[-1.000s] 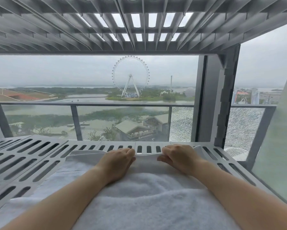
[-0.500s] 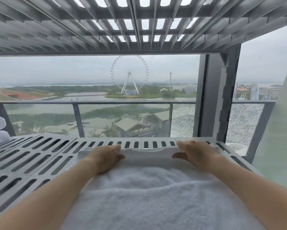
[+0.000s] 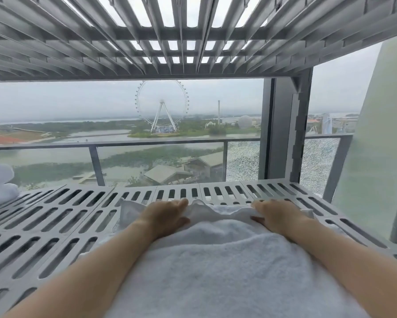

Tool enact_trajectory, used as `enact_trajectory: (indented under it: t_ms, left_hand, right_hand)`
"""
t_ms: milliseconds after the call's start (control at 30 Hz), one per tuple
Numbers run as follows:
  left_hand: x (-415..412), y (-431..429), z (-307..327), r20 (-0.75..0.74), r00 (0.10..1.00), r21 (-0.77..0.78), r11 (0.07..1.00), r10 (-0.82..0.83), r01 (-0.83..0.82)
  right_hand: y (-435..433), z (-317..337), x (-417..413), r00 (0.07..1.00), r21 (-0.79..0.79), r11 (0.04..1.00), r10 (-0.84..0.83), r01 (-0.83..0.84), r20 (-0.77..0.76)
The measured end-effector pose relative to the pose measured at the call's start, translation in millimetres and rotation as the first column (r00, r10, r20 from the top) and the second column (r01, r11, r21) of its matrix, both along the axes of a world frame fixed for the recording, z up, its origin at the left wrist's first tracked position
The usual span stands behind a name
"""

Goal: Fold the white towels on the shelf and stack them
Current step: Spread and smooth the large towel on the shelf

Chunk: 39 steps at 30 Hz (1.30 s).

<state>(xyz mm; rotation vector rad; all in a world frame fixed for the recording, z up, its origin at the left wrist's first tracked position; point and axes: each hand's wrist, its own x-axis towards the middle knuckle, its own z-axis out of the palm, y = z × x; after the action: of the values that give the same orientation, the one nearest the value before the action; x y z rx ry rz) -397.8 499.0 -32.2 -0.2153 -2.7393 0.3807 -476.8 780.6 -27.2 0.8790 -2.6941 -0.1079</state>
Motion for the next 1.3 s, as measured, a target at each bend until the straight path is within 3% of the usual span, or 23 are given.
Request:
enact_trajectory:
  t_ms: [167,300,433,467,567,667,767,900,1000,1133,1300]
  left_hand:
    - [29.1,8.3,0.9,0.118,0.979,0.130,0.975,0.164,-0.179]
    - [66.1,28.4,-1.5,0.172,0.959,0.089,0.966,0.224,-0.242]
    - [117.3,56.5,-7.4,0.117,0.979,0.329,0.923,0.169,-0.199]
    - [133.9,63.9,-6.7,0.059,0.983,0.299,0.937,0.172,-0.182]
    - [184.0,80.9,-2.2,-0.171,0.973,0.007,0.987,0.156,-0.158]
    - [232.9,101.6,7.7,-0.263,0.963,0.023,0.998,0.055,-0.050]
    - [270.5,124.1,15.1,-0.373,0.925,-0.123,0.992,-0.073,0.029]
    - [287.2,143.5,27.1,-0.351,0.936,-0.019,1.000,-0.009,0.003]
    - [283.5,140.7,44.1,-0.417,0.909,0.034,0.999,0.002,0.013]
    - [269.1,132.9,76.2,-0.474,0.880,-0.040,0.999,-0.038,0.022]
    - [231.8,111.0,85.6,-0.462,0.885,-0.126,0.992,-0.050,-0.010]
  right_hand:
    - [15.3,1.5,32.6,0.998,-0.043,0.998,-0.056,0.055,-0.007]
    - [27.4,2.8,68.7,0.999,-0.038,0.999,0.010,-0.009,0.032]
    - [51.2,-0.9,110.7,0.978,-0.133,0.971,0.186,-0.197,-0.091]
    - [58.1,-2.7,121.6,0.960,-0.142,0.957,0.232,-0.254,-0.156]
    - [78.8,-3.6,158.1,0.919,-0.186,0.921,0.286,-0.341,-0.270]
    - [96.5,0.2,192.1,0.914,-0.252,0.911,0.235,-0.326,-0.332]
    - [106.2,5.1,218.4,0.910,-0.232,0.925,0.204,-0.300,-0.362]
    - [117.8,19.0,236.8,0.913,-0.199,0.946,0.171,-0.258,-0.370]
    - [131.0,34.6,238.0,0.902,-0.227,0.956,0.077,-0.188,-0.424]
    - [128.1,54.7,227.3,0.894,-0.244,0.959,0.021,-0.145,-0.448]
    - [106.3,59.3,191.2,0.888,-0.157,0.980,0.037,-0.122,-0.458]
